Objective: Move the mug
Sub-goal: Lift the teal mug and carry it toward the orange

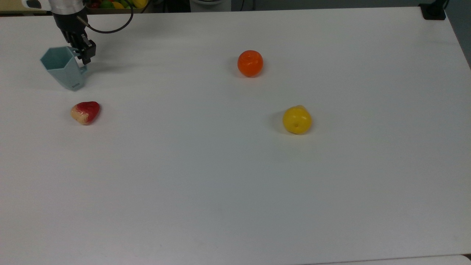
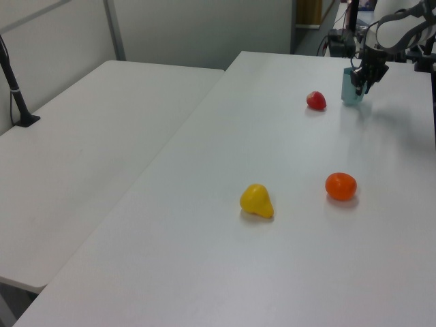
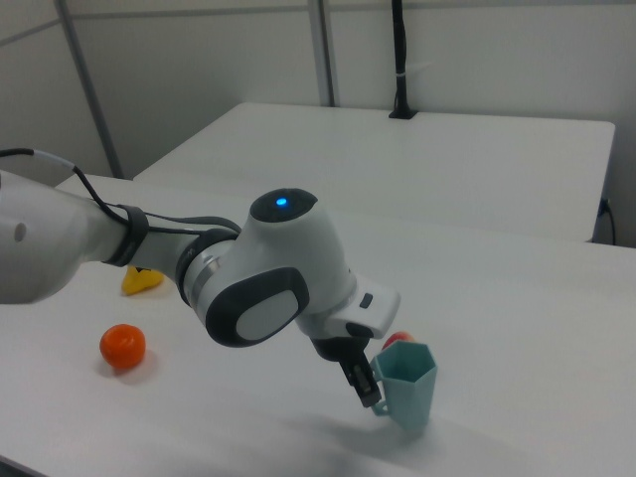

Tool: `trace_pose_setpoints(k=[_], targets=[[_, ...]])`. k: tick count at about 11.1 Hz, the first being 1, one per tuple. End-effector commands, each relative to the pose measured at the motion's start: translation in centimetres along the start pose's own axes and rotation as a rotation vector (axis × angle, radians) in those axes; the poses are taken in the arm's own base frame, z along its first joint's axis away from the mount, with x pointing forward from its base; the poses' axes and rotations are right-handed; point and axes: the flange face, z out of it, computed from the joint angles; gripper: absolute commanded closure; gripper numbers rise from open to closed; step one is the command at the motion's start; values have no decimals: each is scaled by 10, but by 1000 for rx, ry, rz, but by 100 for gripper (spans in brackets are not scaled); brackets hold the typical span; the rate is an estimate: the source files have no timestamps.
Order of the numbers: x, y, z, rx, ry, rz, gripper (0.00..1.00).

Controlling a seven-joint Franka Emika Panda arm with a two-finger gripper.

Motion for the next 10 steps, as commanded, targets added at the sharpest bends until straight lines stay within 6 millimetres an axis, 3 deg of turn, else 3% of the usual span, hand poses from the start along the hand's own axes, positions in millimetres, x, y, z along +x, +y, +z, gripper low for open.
trace_pose_setpoints(k=[1,3,5,8,10], targets=[[13,-17,-36,5,41,-5,76],[21,-74,-67,10,-11,-107,76],[10,-127,-91,13,-64,-251,76],[-28,-204,-93,40,-73,-404,76],[-58,-245,-86,47,-97,-478,76]])
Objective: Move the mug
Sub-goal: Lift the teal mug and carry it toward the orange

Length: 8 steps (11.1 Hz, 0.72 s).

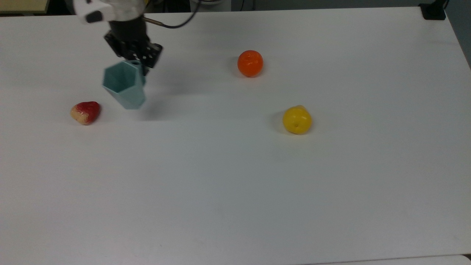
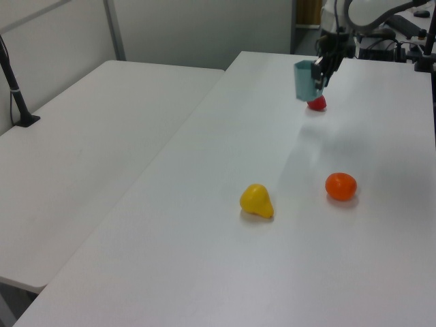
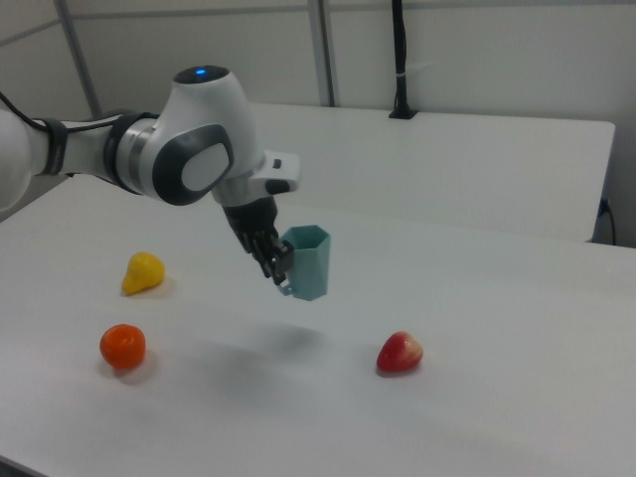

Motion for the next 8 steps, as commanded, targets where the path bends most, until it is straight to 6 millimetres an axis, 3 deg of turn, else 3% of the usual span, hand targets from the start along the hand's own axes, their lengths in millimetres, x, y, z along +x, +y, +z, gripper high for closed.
trace_pose_setpoints(k=[1,2,4,8], targets=[[-17,-60,9,-3,-37,-121,76],[-26,-89,25,-1,-64,-161,76],[-37,-123,54,-13,-107,-193,76],[-44,-143,89,-68,-120,-184,76]])
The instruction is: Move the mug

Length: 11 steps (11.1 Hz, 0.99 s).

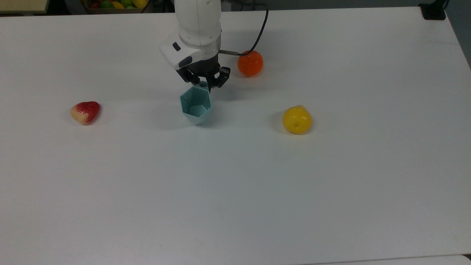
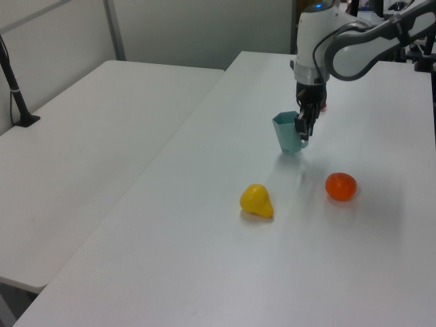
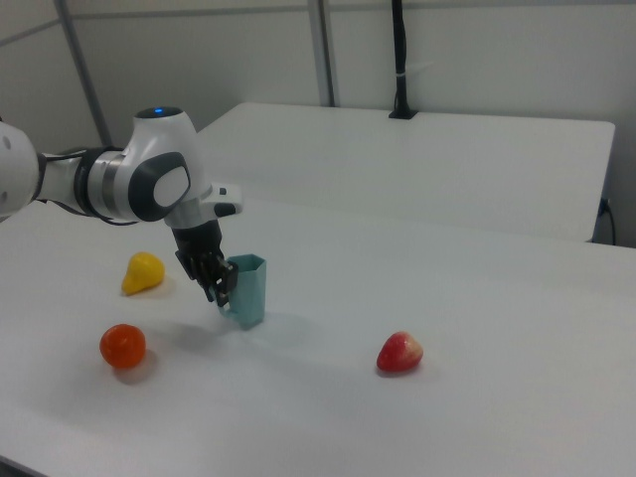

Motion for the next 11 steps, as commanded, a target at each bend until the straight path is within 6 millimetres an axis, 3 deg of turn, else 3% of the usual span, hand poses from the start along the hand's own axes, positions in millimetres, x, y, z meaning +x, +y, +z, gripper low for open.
trace_pose_setpoints(k=[1,3,4,5,7,9,11], targets=[[4,-14,18,-47,13,28,76],[6,-15,25,-51,18,42,70],[6,-14,23,-51,19,44,54],[5,-13,17,-53,20,45,23],[-5,-3,-7,-74,-24,54,2],[-13,10,-39,-83,-28,68,0],[-20,39,-77,-81,-18,107,0]])
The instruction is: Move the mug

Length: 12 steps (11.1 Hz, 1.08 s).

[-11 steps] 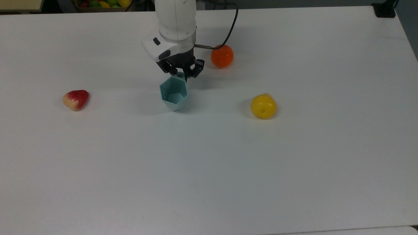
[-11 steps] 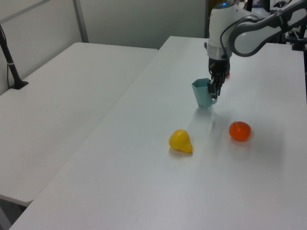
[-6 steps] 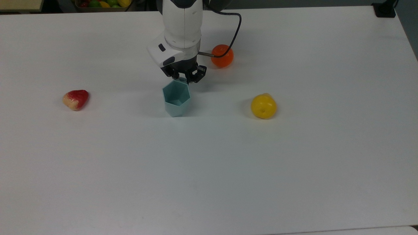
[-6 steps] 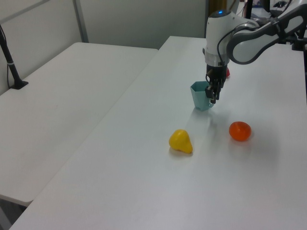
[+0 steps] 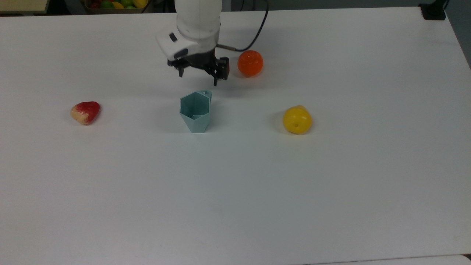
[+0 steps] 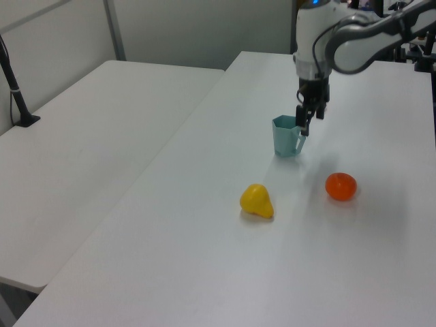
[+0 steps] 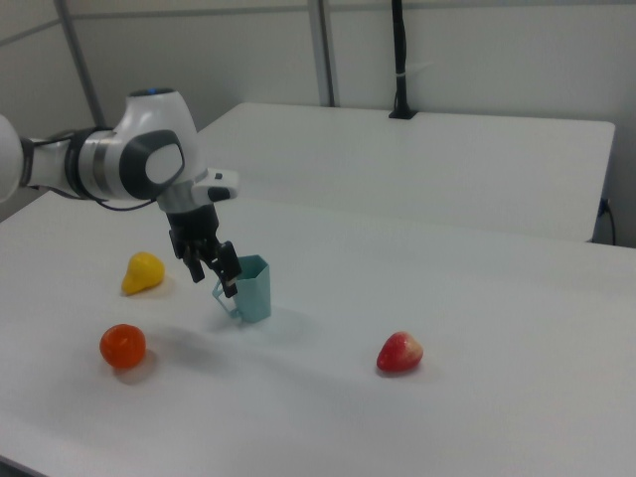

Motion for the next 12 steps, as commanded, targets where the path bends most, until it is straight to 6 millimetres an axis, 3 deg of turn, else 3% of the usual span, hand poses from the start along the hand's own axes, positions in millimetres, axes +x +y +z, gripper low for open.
trace_pose_setpoints(k=[1,4,7,12], targets=[[-20,45,-61,-17,19,47,0],[-19,98,-117,-8,-31,23,0],[-19,157,-158,110,-55,-10,0],[-17,163,-162,108,-44,2,0]])
